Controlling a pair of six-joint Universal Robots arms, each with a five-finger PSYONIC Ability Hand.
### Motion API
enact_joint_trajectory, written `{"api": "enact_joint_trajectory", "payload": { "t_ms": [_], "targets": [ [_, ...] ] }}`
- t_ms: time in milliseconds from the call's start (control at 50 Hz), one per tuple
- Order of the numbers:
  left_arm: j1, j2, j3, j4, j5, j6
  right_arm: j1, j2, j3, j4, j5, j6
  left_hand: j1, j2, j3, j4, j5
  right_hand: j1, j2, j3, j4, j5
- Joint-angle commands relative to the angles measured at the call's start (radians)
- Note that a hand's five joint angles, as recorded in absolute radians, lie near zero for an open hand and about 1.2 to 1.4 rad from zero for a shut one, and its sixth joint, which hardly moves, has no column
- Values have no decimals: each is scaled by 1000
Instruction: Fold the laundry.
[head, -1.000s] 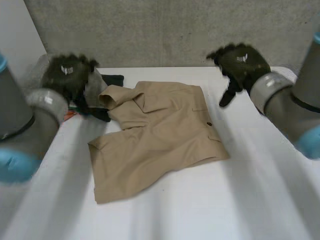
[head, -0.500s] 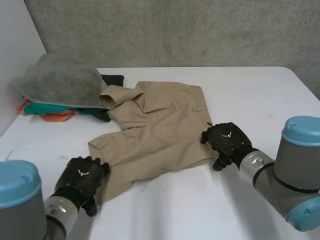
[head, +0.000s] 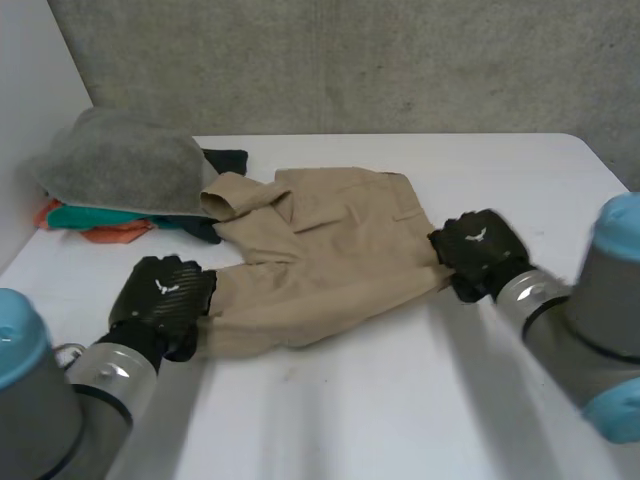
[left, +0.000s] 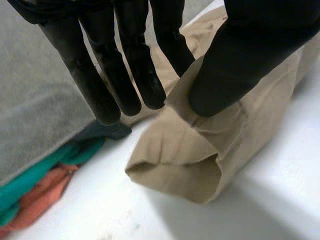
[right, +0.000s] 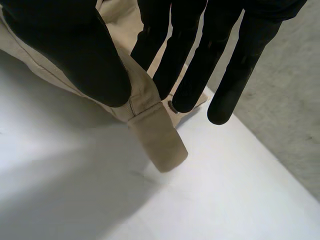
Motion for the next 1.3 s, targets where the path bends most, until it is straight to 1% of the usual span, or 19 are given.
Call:
{"api": "enact_joint_trajectory", "payload": {
  "t_ms": [20, 120, 180, 260, 360, 420, 500, 560, 580, 620, 700, 720, 800, 820, 900, 960, 1040, 1160, 1300],
  "targets": [
    [60, 263, 96, -237, 119, 18, -94, -276, -94, 307, -65, -135, 289, 202, 434, 198, 228, 327, 229, 212, 203, 233],
    [92, 381, 234, -341, 215, -80, -117, -399, -223, 425, -83, -105, 289, 202, 434, 198, 228, 327, 229, 212, 203, 233],
    [98, 377, 268, -390, 232, -132, -127, -399, -254, 487, -92, -102, 289, 202, 434, 198, 228, 327, 229, 212, 203, 233],
    [103, 277, 280, -433, 225, -152, -124, -333, -264, 562, -98, -137, 289, 202, 434, 198, 228, 327, 229, 212, 203, 233],
    [78, 25, 295, -411, 199, -77, -74, -157, -267, 602, -37, -253, 289, 202, 434, 198, 228, 327, 229, 212, 203, 233],
    [70, -136, 367, -346, 168, -11, -62, -71, -293, 571, 4, -249, 289, 202, 434, 198, 228, 327, 229, 212, 203, 233],
    [51, -267, 543, -239, 117, 32, -12, 90, -413, 412, 101, -188, 289, 202, 434, 198, 228, 327, 229, 212, 203, 233],
    [40, -295, 660, -158, 109, 18, 4, 135, -497, 304, 141, -148, 289, 202, 434, 198, 228, 327, 229, 212, 203, 233],
    [40, -301, 739, -92, 119, 4, 10, 147, -551, 216, 158, -119, 289, 202, 434, 198, 228, 327, 229, 212, 203, 233],
    [40, -303, 813, -12, 132, -17, 13, 147, -593, 110, 167, -80, 289, 202, 434, 198, 228, 327, 229, 212, 203, 233],
    [52, -306, 953, 238, 145, -113, 13, 115, -623, -207, 162, 55, 289, 202, 434, 198, 228, 327, 229, 212, 203, 233],
    [54, -307, 970, 273, 142, -132, 10, 104, -613, -359, 161, 105, 289, 202, 434, 198, 228, 327, 229, 212, 203, 233],
    [58, -327, 1031, 321, 125, -190, 10, 104, -588, -638, 164, 167, 289, 202, 434, 198, 228, 327, 229, 212, 203, 233],
    [60, -335, 1041, 309, 122, -195, 11, 109, -590, -651, 161, 164, 289, 202, 434, 198, 228, 327, 229, 212, 203, 233],
    [67, -357, 1041, 205, 100, -204, 15, 150, -626, -613, 133, 159, 289, 202, 434, 198, 228, 327, 229, 212, 203, 233],
    [73, -363, 986, 139, 90, -206, 15, 190, -646, -518, 100, 161, 289, 202, 434, 198, 228, 327, 229, 212, 203, 233],
    [67, -361, 865, 125, 91, -197, 5, 241, -642, -422, 58, 161, 289, 202, 434, 198, 228, 327, 229, 212, 203, 233],
    [43, -375, 673, 125, 143, -175, -7, 314, -581, -297, 40, 147, 289, 202, 434, 198, 228, 327, 229, 212, 203, 233],
    [15, -392, 452, 59, 169, -80, -15, 373, -459, -142, 7, 18, 289, 202, 434, 198, 228, 327, 229, 212, 203, 233]
  ]
}}
